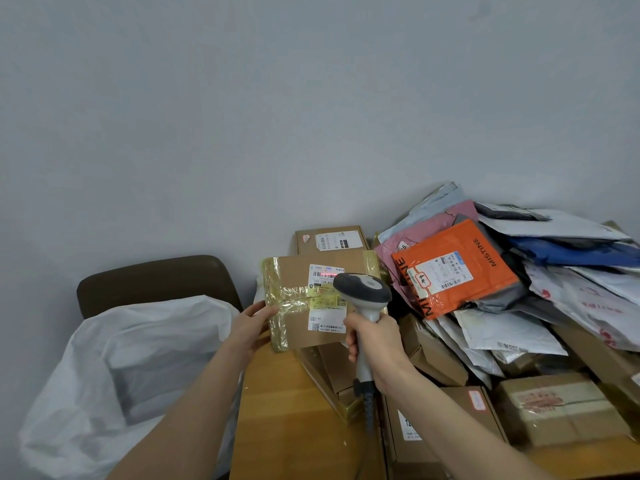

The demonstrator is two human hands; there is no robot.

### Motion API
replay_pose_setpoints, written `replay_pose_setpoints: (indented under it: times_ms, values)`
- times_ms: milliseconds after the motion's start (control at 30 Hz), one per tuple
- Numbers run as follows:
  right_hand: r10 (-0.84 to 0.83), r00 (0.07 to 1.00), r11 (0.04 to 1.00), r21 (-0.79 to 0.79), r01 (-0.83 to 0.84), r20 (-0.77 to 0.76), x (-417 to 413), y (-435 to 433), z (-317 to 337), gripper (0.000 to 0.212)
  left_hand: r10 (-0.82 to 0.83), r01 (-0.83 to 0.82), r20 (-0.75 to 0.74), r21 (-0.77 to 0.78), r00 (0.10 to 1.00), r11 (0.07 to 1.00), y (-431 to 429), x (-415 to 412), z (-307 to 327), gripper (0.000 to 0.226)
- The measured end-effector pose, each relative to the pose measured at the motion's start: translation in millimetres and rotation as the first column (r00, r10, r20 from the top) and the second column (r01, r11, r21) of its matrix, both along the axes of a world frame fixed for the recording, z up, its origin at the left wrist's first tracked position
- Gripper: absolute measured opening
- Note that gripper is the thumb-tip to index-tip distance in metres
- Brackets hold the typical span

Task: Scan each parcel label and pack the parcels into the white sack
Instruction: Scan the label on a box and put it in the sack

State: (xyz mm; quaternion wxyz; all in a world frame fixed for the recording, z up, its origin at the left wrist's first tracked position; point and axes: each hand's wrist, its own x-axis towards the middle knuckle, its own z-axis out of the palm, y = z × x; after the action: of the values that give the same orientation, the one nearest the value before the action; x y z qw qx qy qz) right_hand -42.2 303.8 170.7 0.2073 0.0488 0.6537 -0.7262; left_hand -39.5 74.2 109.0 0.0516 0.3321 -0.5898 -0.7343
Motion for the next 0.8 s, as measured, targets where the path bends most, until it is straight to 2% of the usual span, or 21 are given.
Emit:
replay_pose_setpoints:
  times_ms: [700, 800]
  values:
    - [0.039, 0.999, 0.999, 0.004, -0.039, -0.012, 7.3, 6.5, 1.9, 0.005, 0.019, -0.018, 0.018, -0.029, 1.0, 0.999, 3.0, 8.2, 3.7, 0.044]
    - [0.049, 0.998, 0.999, -0.007, -0.049, -0.03, 6.8, 7.9, 1.4, 0.014, 0.026, -0.025, 0.025, -0.035, 0.999, 0.999, 4.9, 10.1, 4.1, 0.045]
